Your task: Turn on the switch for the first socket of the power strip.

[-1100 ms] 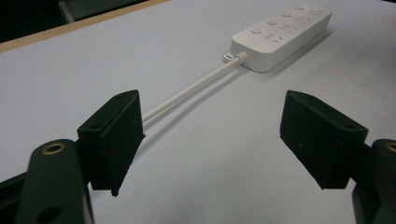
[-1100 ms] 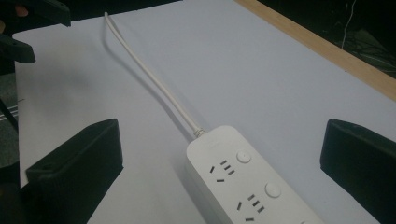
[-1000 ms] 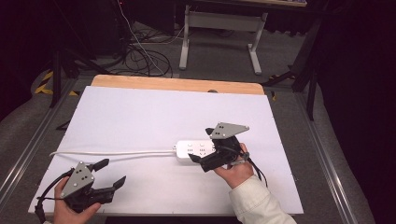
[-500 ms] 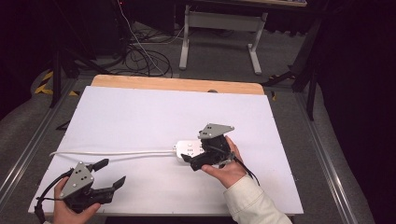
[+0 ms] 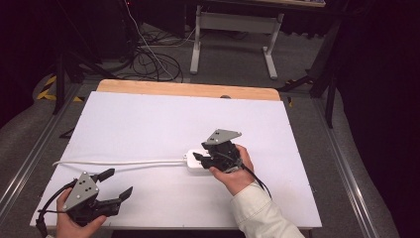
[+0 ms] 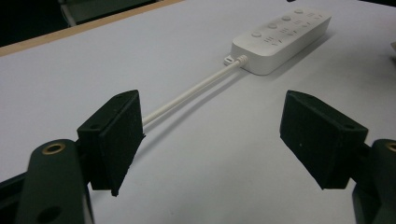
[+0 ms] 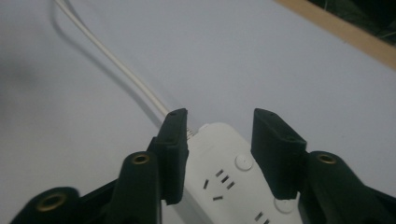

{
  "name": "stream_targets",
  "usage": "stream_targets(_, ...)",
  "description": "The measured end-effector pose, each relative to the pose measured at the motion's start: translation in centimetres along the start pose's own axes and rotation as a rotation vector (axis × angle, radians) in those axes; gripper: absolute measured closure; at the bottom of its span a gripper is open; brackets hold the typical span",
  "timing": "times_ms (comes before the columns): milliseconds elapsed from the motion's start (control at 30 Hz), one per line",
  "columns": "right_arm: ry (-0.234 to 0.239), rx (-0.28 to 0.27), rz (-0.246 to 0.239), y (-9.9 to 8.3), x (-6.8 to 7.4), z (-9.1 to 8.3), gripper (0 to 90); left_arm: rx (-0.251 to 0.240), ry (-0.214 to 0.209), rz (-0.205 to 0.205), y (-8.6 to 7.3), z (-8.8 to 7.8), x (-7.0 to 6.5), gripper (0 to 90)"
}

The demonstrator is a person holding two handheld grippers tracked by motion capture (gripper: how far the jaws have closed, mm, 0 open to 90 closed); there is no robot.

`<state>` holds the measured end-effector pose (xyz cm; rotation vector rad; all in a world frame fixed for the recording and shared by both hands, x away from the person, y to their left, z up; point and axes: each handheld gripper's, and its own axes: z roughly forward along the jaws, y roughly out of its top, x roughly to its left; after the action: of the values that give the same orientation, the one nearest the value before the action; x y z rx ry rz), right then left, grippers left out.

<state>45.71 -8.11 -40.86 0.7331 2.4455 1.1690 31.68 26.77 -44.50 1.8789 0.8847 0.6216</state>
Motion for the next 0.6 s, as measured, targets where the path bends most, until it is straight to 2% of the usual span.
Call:
stream_targets(67,-0.033,-0.029,-0.023,0.1,0.3,0.0,63.8,0.000,0.001,0.000,0.0,0.0,0.0,22.2)
stream_targets(100,-0.042,-0.036,-0.032,0.2,0.4,0.0,72.0,0.000,0.001,-0.001,0.0,0.0,0.0,22.3)
stream_targets(133,-0.008,-0.030,-0.033,0.3,0.4,0.1,78.3,0.000,0.001,0.000,0.0,0.0,0.0,22.3)
stream_targets(167,0.054,-0.010,-0.009,0.4,0.1,0.3,82.4,0.000,0.001,0.001,0.0,0.0,0.0,22.3)
stream_targets(200,0.084,-0.006,0.013,0.3,-0.1,0.5,85.3,0.000,0.001,0.001,0.0,0.0,0.0,22.2)
stream_targets(267,0.058,-0.007,0.008,0.2,-0.1,0.7,88.9,0.001,0.002,0.007,0.0,0.0,0.0,22.2)
stream_targets(300,0.048,-0.008,0.001,0.2,-0.1,0.8,90.0,0.000,0.003,0.006,0.0,-0.1,0.0,22.2)
stream_targets(433,0.055,0.009,0.004,0.2,-0.2,1.3,90.0,-0.001,0.004,0.005,0.0,0.0,0.1,22.3)
stream_targets(600,0.064,0.069,0.038,0.0,-0.8,2.3,90.0,0.001,0.003,0.008,0.0,0.0,0.0,22.4)
